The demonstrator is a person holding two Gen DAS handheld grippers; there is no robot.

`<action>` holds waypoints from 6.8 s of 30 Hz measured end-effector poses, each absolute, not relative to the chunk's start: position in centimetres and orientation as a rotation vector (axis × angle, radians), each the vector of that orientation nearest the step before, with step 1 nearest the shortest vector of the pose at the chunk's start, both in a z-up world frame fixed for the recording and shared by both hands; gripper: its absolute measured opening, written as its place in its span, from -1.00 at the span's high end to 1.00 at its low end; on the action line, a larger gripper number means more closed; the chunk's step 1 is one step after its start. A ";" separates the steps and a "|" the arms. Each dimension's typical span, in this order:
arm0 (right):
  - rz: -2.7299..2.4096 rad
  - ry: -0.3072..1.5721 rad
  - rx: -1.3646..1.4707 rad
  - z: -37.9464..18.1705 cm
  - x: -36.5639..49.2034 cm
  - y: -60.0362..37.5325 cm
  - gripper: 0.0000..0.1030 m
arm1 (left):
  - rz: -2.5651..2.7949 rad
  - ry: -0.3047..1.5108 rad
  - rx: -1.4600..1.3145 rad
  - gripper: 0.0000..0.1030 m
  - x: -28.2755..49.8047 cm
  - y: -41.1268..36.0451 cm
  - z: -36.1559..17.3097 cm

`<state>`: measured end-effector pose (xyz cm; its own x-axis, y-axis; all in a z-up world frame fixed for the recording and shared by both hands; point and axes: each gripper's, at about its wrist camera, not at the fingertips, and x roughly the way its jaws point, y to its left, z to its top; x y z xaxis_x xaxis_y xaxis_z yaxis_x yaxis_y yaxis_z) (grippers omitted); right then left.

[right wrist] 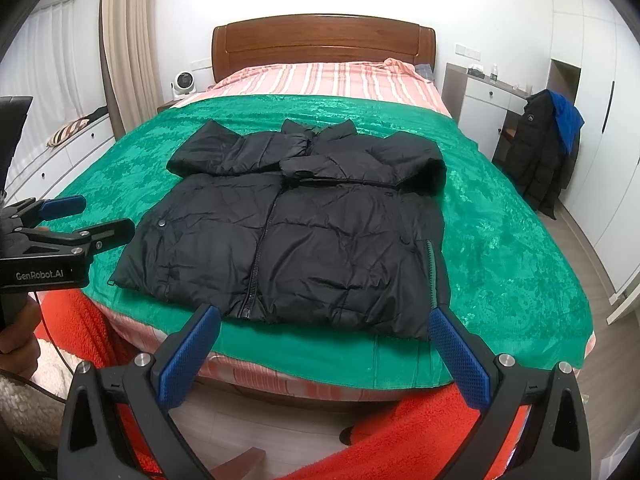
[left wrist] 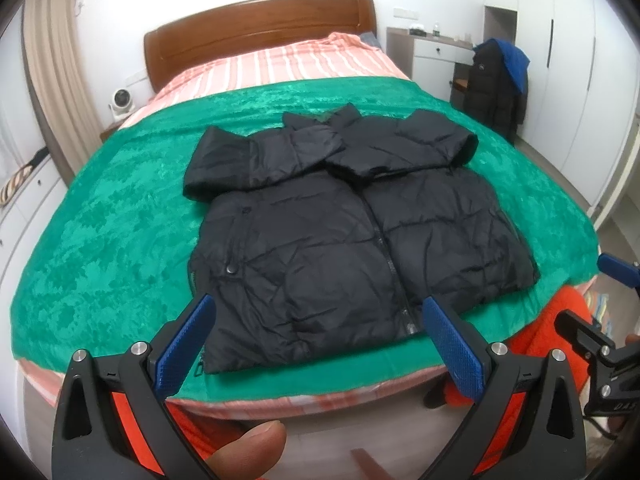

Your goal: Fold large clothes

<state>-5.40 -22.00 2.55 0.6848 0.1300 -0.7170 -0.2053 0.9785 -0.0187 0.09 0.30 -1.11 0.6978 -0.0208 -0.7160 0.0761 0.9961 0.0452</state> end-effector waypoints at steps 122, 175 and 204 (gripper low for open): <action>0.225 0.778 -0.130 2.0 -5.9 -21.0 -0.99 | -0.045 0.819 0.108 -0.99 -0.1 -0.4 -2.0; 0.169 0.874 -0.071 -0.8 -4.4 -24.1 -0.99 | 0.049 0.951 0.361 0.81 36.4 3.0 -13.2; 0.469 0.731 -0.711 -7.3 23.0 -9.9 -0.99 | 0.595 0.743 -0.185 -0.79 10.4 27.1 -12.9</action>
<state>23.04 -9.87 -7.32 0.6604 0.1432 -0.7372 -0.6106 0.6739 -0.4161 10.35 27.12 -12.92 0.5813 0.4423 -0.6830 -0.5693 0.8208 0.0470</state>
